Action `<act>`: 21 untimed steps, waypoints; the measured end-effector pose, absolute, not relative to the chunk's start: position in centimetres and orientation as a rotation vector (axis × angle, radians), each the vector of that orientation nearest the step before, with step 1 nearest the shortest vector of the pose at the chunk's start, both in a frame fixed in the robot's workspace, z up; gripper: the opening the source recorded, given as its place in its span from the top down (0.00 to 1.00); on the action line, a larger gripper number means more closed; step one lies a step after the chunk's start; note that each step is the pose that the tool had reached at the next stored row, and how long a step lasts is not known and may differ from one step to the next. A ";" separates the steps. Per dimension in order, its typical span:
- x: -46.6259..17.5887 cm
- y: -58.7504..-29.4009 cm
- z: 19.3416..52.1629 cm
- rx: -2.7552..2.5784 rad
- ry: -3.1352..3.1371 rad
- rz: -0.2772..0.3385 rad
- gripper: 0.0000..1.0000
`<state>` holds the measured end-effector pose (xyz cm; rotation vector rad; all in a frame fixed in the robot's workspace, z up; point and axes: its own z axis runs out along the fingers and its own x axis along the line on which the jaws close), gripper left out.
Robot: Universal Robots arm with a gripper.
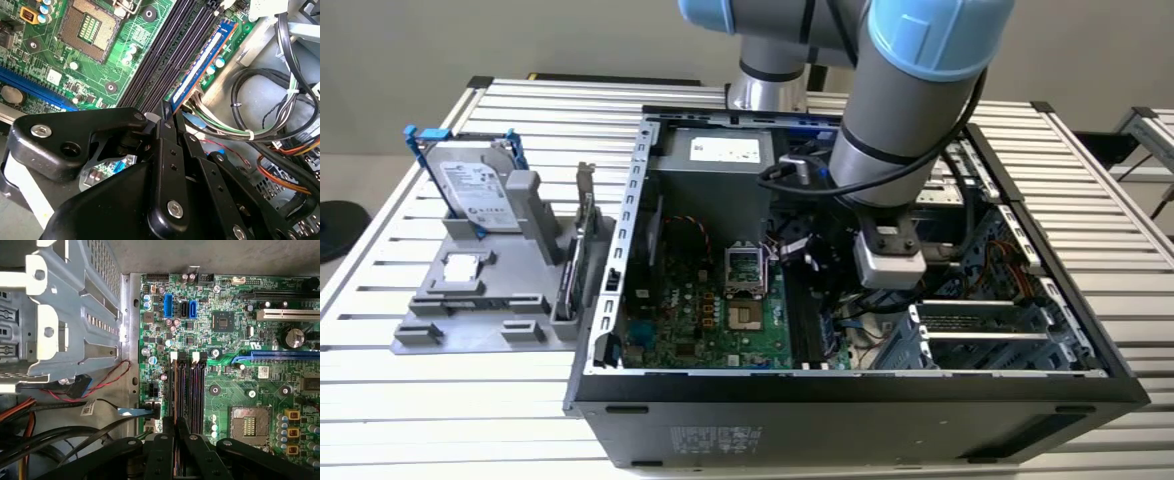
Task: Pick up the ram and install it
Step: 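Insert the ram into the slot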
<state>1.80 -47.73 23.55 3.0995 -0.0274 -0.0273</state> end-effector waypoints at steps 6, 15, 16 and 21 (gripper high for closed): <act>1.8 -47.6 23.3 3.099 -0.027 -0.028 1.00; 1.8 -47.3 22.7 3.099 -0.027 -0.030 1.00; 1.8 -47.3 22.6 3.099 -0.027 -0.030 1.00; 1.8 -47.2 22.3 3.099 -0.027 -0.030 1.00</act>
